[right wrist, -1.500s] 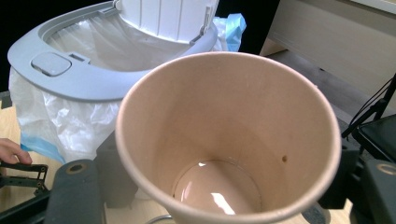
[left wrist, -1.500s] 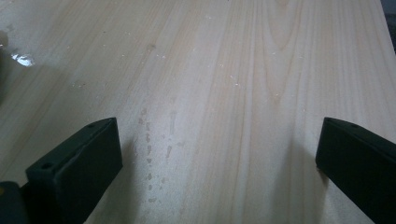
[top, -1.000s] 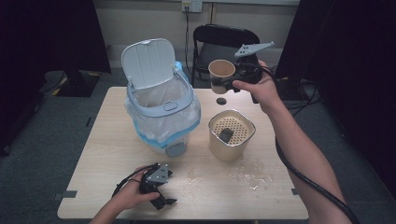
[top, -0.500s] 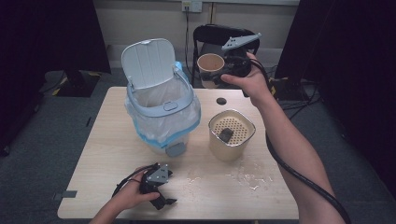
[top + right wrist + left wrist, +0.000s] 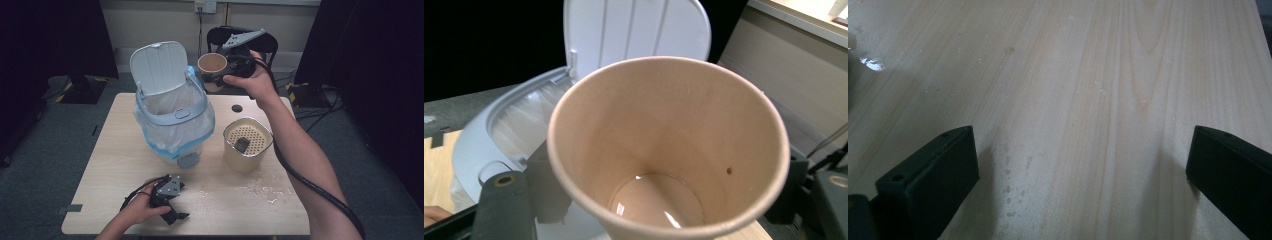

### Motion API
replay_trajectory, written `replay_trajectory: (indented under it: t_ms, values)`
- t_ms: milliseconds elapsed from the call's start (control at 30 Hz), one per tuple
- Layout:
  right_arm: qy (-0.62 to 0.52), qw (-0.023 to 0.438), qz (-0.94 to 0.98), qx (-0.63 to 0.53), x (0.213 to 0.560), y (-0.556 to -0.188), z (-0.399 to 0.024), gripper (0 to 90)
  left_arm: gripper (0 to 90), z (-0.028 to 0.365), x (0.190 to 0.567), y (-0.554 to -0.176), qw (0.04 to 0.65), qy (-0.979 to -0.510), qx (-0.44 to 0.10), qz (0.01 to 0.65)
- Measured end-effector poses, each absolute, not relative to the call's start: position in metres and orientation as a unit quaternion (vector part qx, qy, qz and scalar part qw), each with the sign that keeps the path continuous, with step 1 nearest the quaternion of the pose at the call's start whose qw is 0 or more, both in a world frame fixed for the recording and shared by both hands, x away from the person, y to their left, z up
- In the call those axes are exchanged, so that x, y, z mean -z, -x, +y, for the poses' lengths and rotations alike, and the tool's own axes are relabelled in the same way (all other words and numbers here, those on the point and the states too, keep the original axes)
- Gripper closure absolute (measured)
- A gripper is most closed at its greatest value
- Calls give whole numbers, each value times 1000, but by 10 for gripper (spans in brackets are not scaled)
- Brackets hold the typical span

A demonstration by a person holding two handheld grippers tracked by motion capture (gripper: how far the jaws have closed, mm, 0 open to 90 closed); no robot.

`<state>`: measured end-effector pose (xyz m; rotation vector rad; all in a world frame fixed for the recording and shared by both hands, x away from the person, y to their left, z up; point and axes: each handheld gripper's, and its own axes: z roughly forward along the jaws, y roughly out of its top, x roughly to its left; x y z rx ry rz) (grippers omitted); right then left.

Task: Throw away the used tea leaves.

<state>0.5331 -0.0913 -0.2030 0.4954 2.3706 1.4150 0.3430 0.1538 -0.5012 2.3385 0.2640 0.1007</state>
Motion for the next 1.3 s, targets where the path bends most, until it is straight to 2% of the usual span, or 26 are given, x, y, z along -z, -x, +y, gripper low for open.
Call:
replay_trajectory:
  t_ms: [533, 1300]
  values:
    - [-153, 152, 835, -505, 201, -531, -52, 254, 0, 154, 501, -343, 385, -916, -36, 105]
    - [-138, 129, 842, -505, 220, -531, -10, 253, 0, 154, 501, -342, 380, -918, -37, 106]
